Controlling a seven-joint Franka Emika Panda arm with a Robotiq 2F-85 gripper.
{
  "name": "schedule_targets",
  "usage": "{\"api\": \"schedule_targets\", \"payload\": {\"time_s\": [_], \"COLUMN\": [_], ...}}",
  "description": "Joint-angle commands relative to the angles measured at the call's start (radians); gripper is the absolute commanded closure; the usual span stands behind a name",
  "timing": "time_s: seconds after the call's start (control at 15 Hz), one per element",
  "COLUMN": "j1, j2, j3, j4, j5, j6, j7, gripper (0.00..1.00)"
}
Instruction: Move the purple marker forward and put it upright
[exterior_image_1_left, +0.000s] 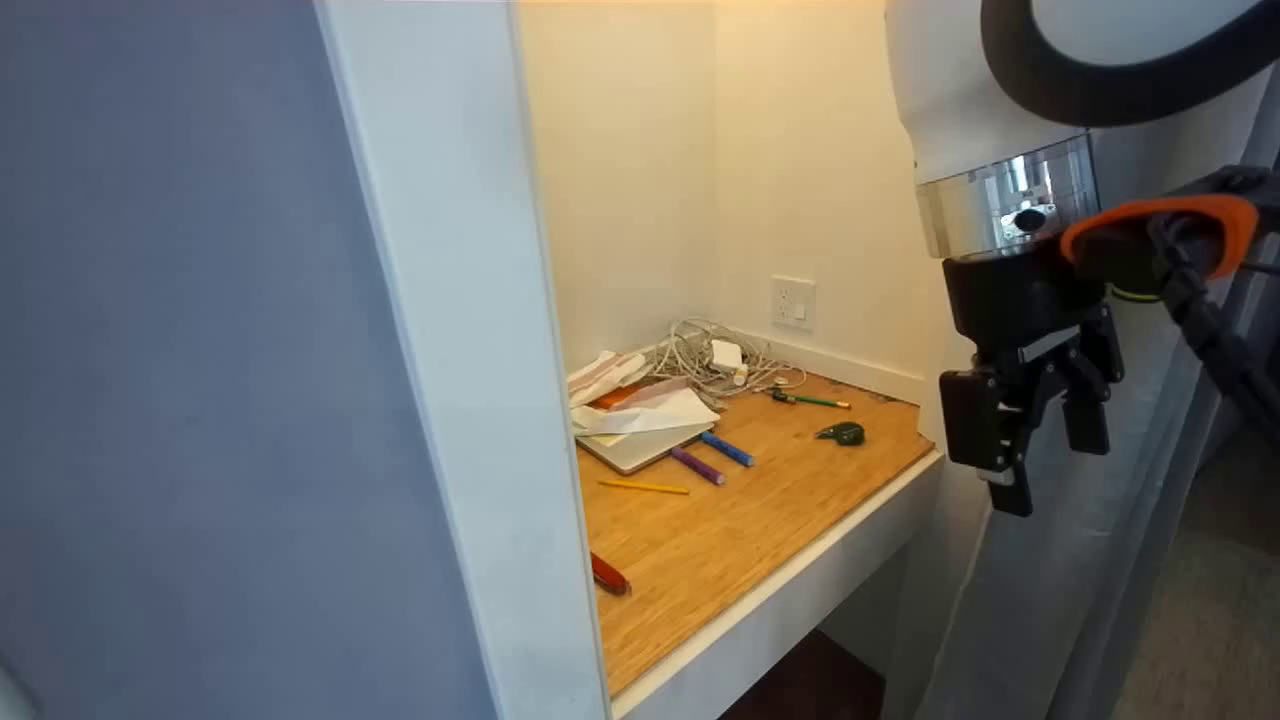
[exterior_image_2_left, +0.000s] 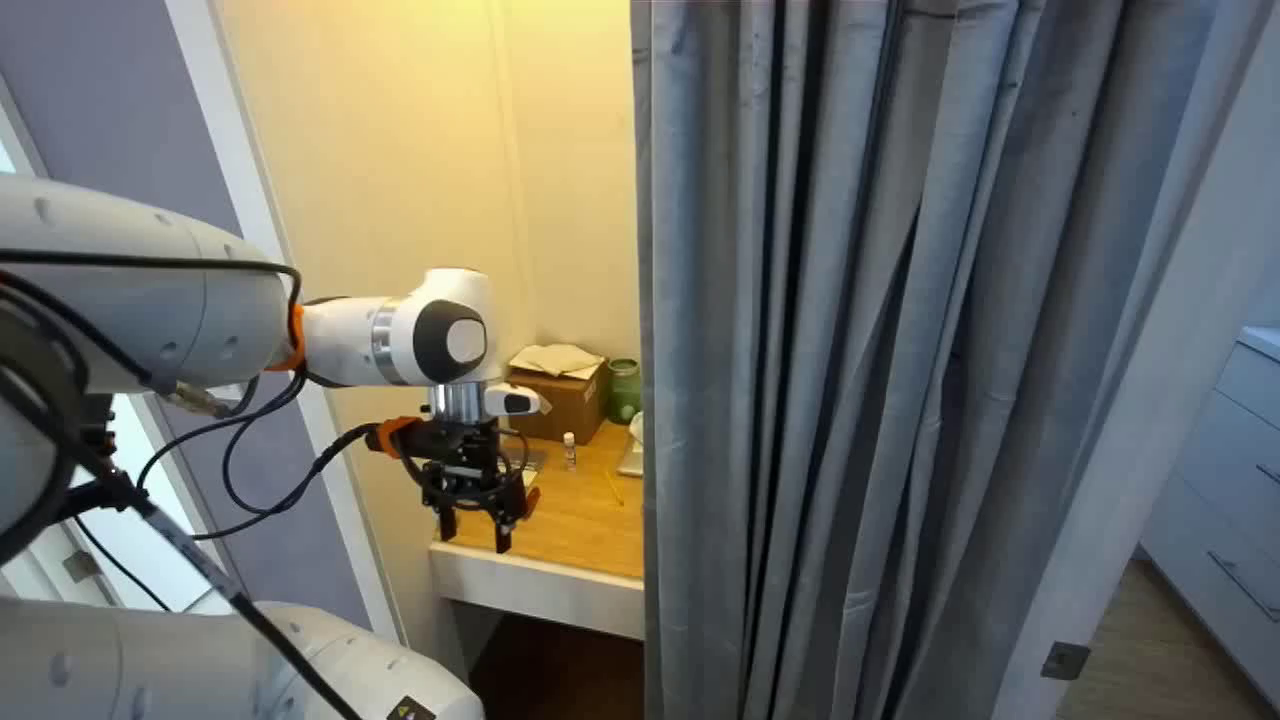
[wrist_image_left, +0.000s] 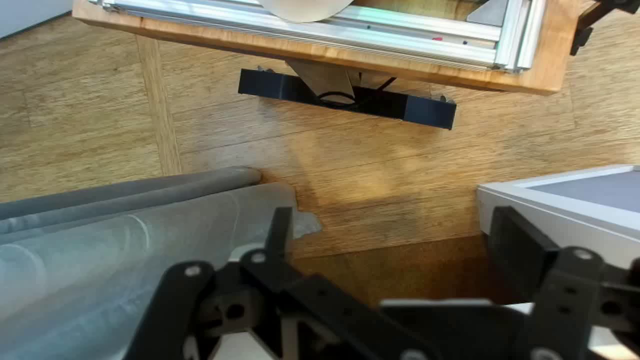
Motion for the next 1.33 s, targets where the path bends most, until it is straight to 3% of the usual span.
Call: {"api": "schedule_targets", "payload": {"time_s": [0.0,0.93,1.27], "j1": [0.009,0.009,0.005], "j2": [0.002,0.002,0.148], "j3": [-0.009,-0.009,-0.02], "j4": [0.002,0.002,0.073], "j5": [-0.005,-0.005,0.038], "j6": [-0.002,-0.002,0.229], "j7": [0.005,0.005,-0.006], "gripper": [0.0,0.0,0.0]}}
